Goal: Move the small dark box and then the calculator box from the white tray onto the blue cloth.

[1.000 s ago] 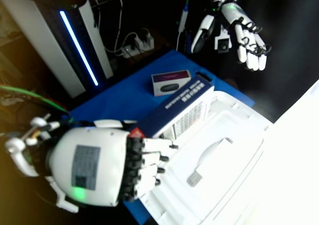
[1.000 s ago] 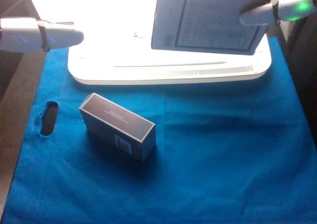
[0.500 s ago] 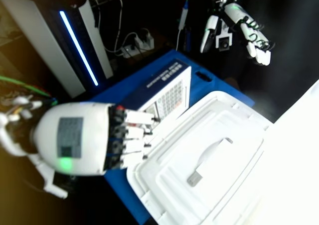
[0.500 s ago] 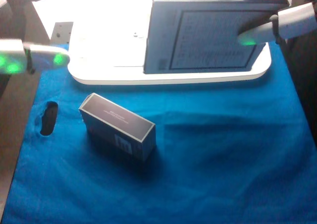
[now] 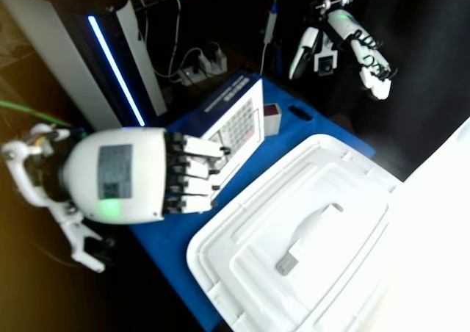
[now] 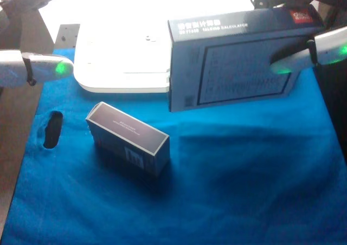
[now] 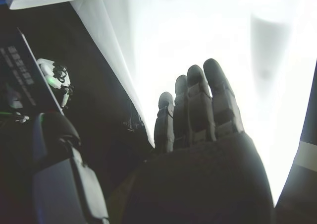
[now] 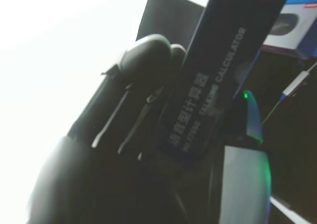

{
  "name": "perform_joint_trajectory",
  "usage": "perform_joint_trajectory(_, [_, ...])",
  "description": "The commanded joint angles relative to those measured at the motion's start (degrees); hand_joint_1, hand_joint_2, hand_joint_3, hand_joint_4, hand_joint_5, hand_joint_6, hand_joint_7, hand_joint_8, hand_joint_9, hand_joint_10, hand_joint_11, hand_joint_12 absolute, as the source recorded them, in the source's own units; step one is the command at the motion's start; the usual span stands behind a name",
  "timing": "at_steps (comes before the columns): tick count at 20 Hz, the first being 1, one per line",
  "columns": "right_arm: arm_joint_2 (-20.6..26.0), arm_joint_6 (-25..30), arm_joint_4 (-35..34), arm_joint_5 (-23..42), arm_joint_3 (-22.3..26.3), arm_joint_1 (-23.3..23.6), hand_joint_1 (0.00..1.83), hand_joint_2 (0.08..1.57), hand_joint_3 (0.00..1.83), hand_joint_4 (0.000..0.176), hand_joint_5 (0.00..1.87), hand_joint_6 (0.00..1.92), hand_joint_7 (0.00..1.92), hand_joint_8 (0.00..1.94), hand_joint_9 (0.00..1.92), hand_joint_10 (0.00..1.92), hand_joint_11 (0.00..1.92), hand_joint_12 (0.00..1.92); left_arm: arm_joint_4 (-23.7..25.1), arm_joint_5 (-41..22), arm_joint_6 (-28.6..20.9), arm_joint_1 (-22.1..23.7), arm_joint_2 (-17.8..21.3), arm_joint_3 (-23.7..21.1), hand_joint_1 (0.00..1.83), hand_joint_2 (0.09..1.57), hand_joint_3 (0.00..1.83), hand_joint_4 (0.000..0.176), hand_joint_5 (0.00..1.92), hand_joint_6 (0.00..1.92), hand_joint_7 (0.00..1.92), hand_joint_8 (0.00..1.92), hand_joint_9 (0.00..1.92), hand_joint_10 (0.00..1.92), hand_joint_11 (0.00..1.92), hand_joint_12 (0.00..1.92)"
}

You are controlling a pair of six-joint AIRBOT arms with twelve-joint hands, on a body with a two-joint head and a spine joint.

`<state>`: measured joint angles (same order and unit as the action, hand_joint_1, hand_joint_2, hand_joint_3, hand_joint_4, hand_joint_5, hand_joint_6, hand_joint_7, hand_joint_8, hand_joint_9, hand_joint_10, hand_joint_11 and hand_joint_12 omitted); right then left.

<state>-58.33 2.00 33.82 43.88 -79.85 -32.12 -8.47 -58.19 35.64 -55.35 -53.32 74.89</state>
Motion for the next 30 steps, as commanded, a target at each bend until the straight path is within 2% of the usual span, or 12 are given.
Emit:
perform_joint_trajectory(1, [-0.1,0.1,-3.0,5.6,0.3,0.3,1.11,1.20,0.00,0.000,0.81,1.22,1.34,0.35,1.21,1.13,1.12,1.55,-1.6,-8.5,-0.2,0.0,0.0,-0.2,0.58,0.89,0.00,0.092,0.10,0.00,0.20,0.00,0.25,0.00,0.00,0.66])
perform_joint_trajectory(4, [-0.4,-0.5,-3.0,5.5,0.4,-1.1,1.11,1.21,0.00,0.000,0.81,1.24,1.28,0.50,1.21,1.07,1.10,1.47,-2.8,-9.8,-0.2,-1.3,0.1,-0.5,0.55,0.91,0.01,0.080,0.08,0.00,0.18,0.00,0.24,0.00,0.00,0.69])
perform_joint_trajectory(11, [-1.6,-0.5,-3.7,5.2,0.0,-3.9,1.14,1.15,0.00,0.000,0.92,1.06,1.39,0.11,1.24,1.01,1.06,1.55,-3.3,-11.0,-0.2,-2.0,0.1,-1.2,0.52,0.89,0.00,0.104,0.12,0.01,0.22,0.01,0.26,0.00,0.00,0.74])
perform_joint_trajectory(12, [-1.6,-0.5,-3.8,5.2,0.0,-4.0,1.25,1.11,0.00,0.000,0.97,0.79,1.17,0.82,1.20,1.06,1.02,1.65,-3.3,-11.1,-0.2,-2.0,0.1,-1.3,0.52,0.87,0.00,0.103,0.12,0.01,0.22,0.01,0.27,0.01,0.00,0.75])
perform_joint_trajectory(13, [-1.6,-0.5,-3.9,5.2,-0.1,-4.1,1.13,1.11,0.00,0.000,1.00,0.91,1.09,1.19,1.20,1.53,1.14,1.87,-3.3,-11.0,-0.2,-2.1,0.1,-1.3,0.52,0.88,0.00,0.092,0.11,0.00,0.22,0.00,0.27,0.00,0.00,0.74])
perform_joint_trajectory(14, [-1.5,-0.5,-3.9,5.2,0.0,-4.1,0.98,1.05,0.00,0.000,0.88,0.38,0.99,1.41,1.11,1.75,1.14,1.91,-3.3,-10.9,-0.2,-2.1,0.0,-1.3,0.52,0.88,0.00,0.084,0.11,0.00,0.22,0.00,0.27,0.00,0.00,0.74])
perform_joint_trajectory(16, [-1.3,-0.5,-3.9,5.2,0.0,-4.1,0.71,1.04,0.00,0.000,0.77,0.04,0.88,0.81,0.81,1.13,0.62,1.72,-3.3,-10.9,-0.2,-2.2,0.0,-1.3,0.51,0.88,0.00,0.080,0.09,0.00,0.21,0.00,0.26,0.00,0.00,0.73])
perform_joint_trajectory(18, [-1.2,-0.5,-3.9,5.2,0.1,-4.1,0.53,1.03,0.00,0.000,0.68,0.00,0.75,0.12,0.61,0.36,0.23,1.44,-3.3,-10.9,-0.2,-2.3,-0.1,-1.3,0.52,0.88,0.00,0.083,0.07,0.00,0.20,0.00,0.25,0.00,0.00,0.70])
perform_joint_trajectory(19, [-1.1,-0.5,-3.9,5.2,0.1,-4.1,0.48,1.04,0.00,0.000,0.66,0.00,0.50,0.02,0.37,0.12,0.05,1.17,-3.3,-10.9,-0.2,-2.3,-0.2,-1.3,0.52,0.88,0.00,0.086,0.07,0.00,0.19,0.00,0.25,0.00,0.00,0.70])
perform_joint_trajectory(21, [-1.1,-0.5,-3.9,5.2,0.3,-4.1,0.43,1.07,0.00,0.000,0.63,0.00,0.54,0.01,0.44,0.05,0.00,1.21,-3.3,-10.9,-0.2,-2.4,-0.2,-1.3,0.53,0.88,0.00,0.086,0.08,0.00,0.19,0.00,0.25,0.00,0.00,0.70])
perform_joint_trajectory(25, [-1.0,-0.5,-3.8,5.3,0.5,-4.1,0.36,1.09,0.00,0.000,0.63,0.00,0.50,0.00,0.38,0.00,0.00,0.84,-3.5,-11.1,-0.2,-2.4,-0.2,-1.3,0.53,0.90,0.00,0.084,0.08,0.00,0.19,0.00,0.24,0.00,0.00,0.70])
perform_joint_trajectory(30, [-0.4,-0.5,-3.7,5.4,1.1,-4.1,0.32,1.14,0.00,0.000,0.63,0.00,0.50,0.00,0.40,0.00,0.00,0.87,-3.7,-11.0,-0.2,-2.6,-0.3,-1.3,0.50,0.88,0.00,0.075,0.07,0.00,0.19,0.00,0.26,0.00,0.00,0.67])
